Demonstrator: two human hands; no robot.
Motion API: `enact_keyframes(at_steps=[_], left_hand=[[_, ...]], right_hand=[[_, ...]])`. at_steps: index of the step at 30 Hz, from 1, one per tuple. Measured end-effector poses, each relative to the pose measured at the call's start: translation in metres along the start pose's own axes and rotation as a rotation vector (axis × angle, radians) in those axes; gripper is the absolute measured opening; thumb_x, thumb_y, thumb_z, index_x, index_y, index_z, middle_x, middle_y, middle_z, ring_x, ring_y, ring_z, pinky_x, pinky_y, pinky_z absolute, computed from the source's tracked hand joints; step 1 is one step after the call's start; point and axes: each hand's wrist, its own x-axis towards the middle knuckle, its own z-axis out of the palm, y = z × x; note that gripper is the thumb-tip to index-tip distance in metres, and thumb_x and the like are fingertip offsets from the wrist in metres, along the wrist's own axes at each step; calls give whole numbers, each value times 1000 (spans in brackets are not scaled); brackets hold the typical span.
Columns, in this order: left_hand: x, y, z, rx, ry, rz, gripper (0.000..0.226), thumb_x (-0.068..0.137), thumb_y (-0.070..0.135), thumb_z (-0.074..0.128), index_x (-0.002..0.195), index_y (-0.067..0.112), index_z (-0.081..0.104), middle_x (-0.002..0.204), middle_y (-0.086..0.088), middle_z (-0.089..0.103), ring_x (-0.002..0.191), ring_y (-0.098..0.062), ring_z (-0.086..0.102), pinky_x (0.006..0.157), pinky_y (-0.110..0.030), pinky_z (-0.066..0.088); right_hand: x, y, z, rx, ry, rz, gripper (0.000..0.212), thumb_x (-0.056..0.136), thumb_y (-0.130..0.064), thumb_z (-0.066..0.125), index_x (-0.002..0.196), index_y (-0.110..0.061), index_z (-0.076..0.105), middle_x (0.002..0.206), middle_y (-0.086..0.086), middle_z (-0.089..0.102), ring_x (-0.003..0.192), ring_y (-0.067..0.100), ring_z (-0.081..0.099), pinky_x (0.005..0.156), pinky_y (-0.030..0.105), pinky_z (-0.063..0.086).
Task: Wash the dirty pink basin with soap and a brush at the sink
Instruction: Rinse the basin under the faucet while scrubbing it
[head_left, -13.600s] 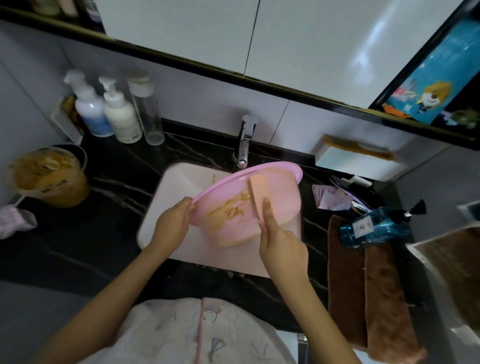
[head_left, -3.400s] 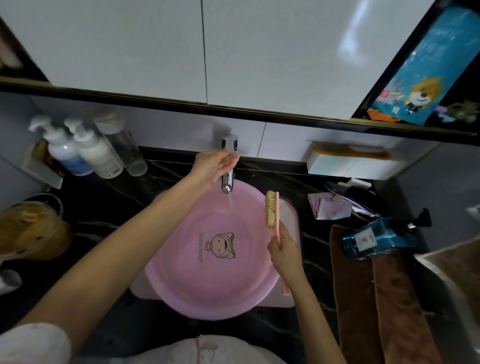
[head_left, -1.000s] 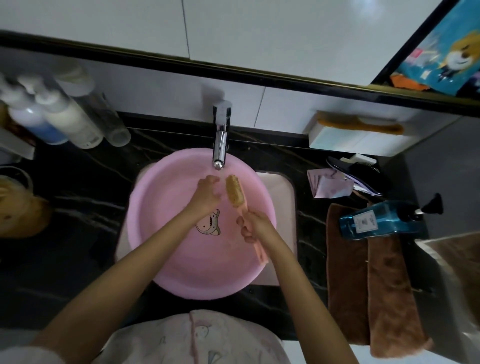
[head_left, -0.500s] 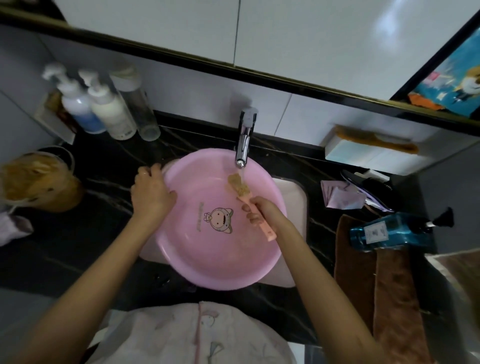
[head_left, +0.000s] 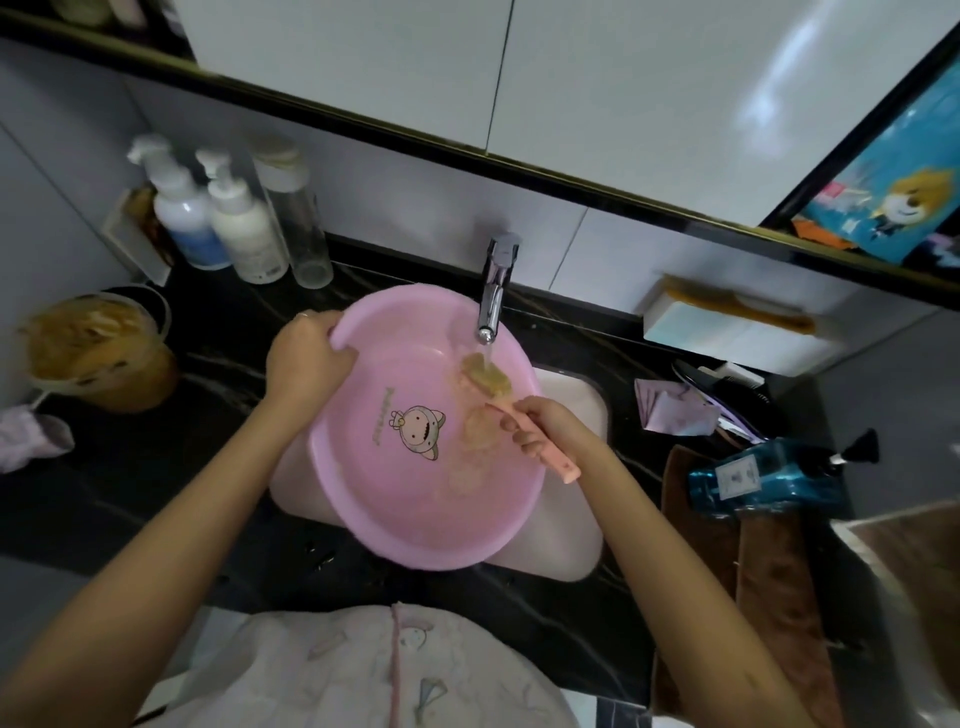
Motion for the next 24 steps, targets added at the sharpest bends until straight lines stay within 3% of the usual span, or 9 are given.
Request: enact_keyframes(at_steps=[6,11,16,20,22,24], left_hand=[[7,15,-9,-21,13,54,43,70,0,57,110,13,69,89,-16,68,80,-33,60,68,-29,42],[9,22,-12,-21,-7,65,46,71,-1,58,113,15,68,87,-14,67,78,-30,59,68,-26,38],[13,28,-16,-5,-3,70,46,70,-3,58,112,13,68,90,-18,67,84,-35,61,73,-32,45],[16,31,-19,29,-29,85,50,69,-6,54,114,11,66,94,-20,67,89,-37,62,77,-34,47],[16,32,-20,59,-42,103,54,68,-8,52,116,11,64,97,-22,67,93,-38,61,77,-35,46],[16,35,-21,77,-55,111,58,69,-10,51,121,12,61,101,-21,66,96,-38,61,77,-34,45]], right_hand=[[-5,-3,-16,-3,-55,21,32,98,-16,26,110,-1,53,56,2,49,31,4,30,27,11,22],[5,-16,-4,11,-93,26,33,98,-16,26,106,-2,54,54,1,49,29,3,30,27,10,22],[17,-36,6,-80,-64,-41,32,100,-19,26,100,-5,55,55,1,48,32,4,30,28,12,24],[24,-19,-6,-624,180,-204,22,100,-27,33,98,-19,54,67,0,42,48,9,28,46,20,24],[33,-13,-16,-1068,278,-320,29,99,-24,36,124,-29,51,82,3,56,63,15,50,58,25,38],[43,-9,-25,-1645,321,-386,49,99,-23,37,146,-33,27,105,9,61,90,27,61,74,33,46]])
